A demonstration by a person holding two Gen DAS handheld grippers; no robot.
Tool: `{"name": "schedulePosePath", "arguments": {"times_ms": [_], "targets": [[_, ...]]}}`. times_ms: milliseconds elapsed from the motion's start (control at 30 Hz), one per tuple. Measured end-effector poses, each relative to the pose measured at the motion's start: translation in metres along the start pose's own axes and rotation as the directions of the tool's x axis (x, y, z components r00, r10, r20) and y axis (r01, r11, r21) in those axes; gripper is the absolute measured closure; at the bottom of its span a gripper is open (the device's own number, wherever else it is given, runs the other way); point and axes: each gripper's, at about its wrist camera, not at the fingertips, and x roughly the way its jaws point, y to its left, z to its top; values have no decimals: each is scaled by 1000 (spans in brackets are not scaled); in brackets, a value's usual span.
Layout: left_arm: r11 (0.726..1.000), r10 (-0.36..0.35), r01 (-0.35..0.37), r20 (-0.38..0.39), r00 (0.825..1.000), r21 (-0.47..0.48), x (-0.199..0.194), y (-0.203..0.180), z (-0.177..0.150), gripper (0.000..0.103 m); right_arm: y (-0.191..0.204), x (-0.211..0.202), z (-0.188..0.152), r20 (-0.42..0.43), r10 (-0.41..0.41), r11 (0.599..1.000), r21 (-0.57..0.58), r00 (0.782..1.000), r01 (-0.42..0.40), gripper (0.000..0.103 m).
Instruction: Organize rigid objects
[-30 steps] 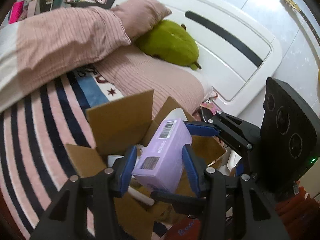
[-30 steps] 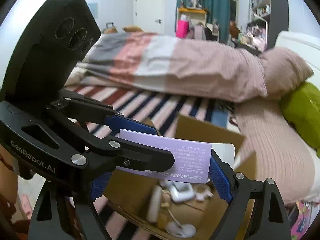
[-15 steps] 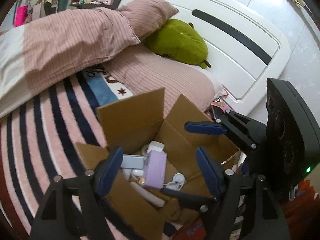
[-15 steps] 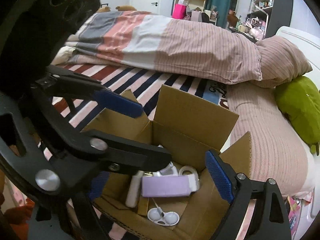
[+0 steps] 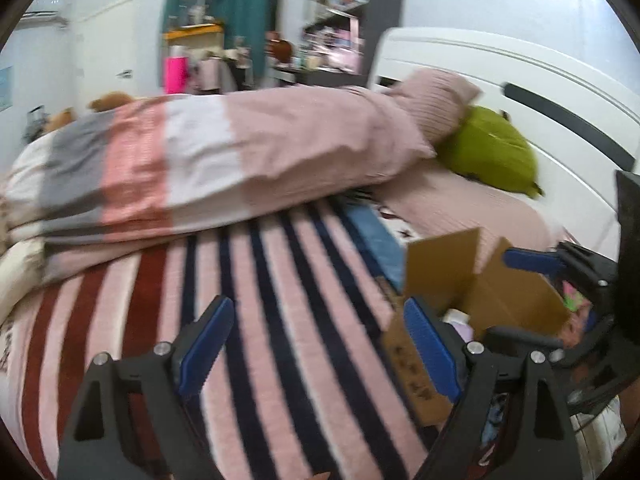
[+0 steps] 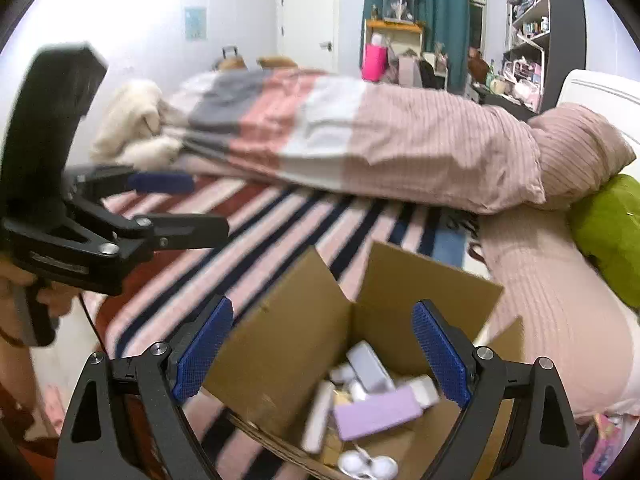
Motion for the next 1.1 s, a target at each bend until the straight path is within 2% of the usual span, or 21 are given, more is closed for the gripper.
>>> {"name": "schedulePosePath", "arguments": {"times_ms": [133,233,400,1100], "targets": [[996,78,-77,21,997,-54,-9,21,-10,18,4,-6,3,69,44,999,22,997,-45,13],[991,106,-103,26,994,-80,-10,29,-15,18,5,-5,3,88,67,997,31,994,-70,13],[988,119,-116,34,992,-98,-13,38,-21,18,5,-2,0,82,76,996,45,994,-80,13],[986,142,-137,49,989,-99,-20,35,-21,18,6,2,-4,79,78,995,57,994,-83,13]]}}
